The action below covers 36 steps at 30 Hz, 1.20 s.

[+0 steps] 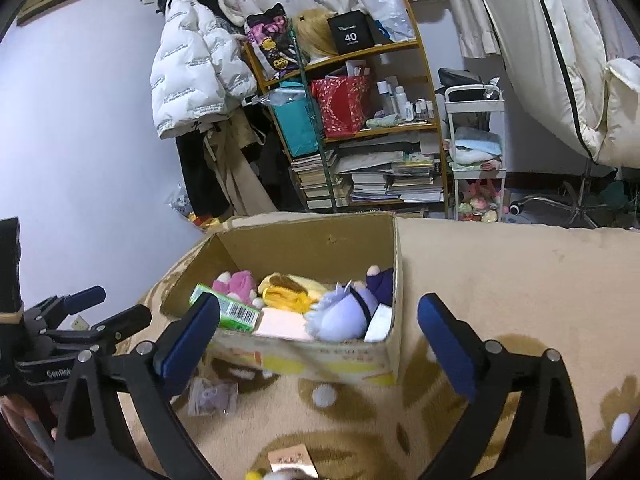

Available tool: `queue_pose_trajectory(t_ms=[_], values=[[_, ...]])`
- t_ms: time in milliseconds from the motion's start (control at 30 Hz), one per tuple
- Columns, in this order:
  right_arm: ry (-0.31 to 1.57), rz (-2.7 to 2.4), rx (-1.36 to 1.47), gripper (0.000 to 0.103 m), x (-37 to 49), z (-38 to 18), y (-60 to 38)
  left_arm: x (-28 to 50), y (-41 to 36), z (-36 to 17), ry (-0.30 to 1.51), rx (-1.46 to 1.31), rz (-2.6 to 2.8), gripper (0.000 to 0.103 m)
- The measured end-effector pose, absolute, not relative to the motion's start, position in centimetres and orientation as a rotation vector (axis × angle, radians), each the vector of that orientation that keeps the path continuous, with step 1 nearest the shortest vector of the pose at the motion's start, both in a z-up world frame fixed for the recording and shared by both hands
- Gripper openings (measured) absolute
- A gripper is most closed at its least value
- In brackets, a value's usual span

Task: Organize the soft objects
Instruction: 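Move both tools back from the box toward the bagged toy and penguin plush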

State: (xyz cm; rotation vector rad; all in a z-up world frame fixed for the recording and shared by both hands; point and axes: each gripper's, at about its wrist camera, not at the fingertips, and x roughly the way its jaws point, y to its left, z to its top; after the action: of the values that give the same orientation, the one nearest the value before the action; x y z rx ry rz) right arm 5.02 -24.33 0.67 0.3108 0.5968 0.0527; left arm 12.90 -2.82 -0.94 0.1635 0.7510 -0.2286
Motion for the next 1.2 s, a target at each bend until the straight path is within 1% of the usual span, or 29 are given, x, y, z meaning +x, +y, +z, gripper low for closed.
queue_pose_trajectory(t_ms=[367, 600, 833, 1200], values=[[0.689, 0.054, 0.291, 0.103, 1.5, 0.7, -23.2, 10.3, -0.5, -2.3, 0.871, 0.153, -0.174, 0.102], [0.768, 0.079, 0.261, 0.103, 0.9, -0.1, -22.1, 9.8, -0.1, -3.1, 0.923, 0.169, -0.169, 0.102], [0.86, 0.108, 0.278, 0.103, 1.3, -1.9, -21.6, 11.0, -0.3, -4.8, 1.005, 0.155, -0.177, 0.102], [0.953, 0.11, 0.287, 0.103, 1.9, -4.1, -21.4, 13.2, -0.4, -7.3, 1.123, 0.112, -0.191, 0.102]])
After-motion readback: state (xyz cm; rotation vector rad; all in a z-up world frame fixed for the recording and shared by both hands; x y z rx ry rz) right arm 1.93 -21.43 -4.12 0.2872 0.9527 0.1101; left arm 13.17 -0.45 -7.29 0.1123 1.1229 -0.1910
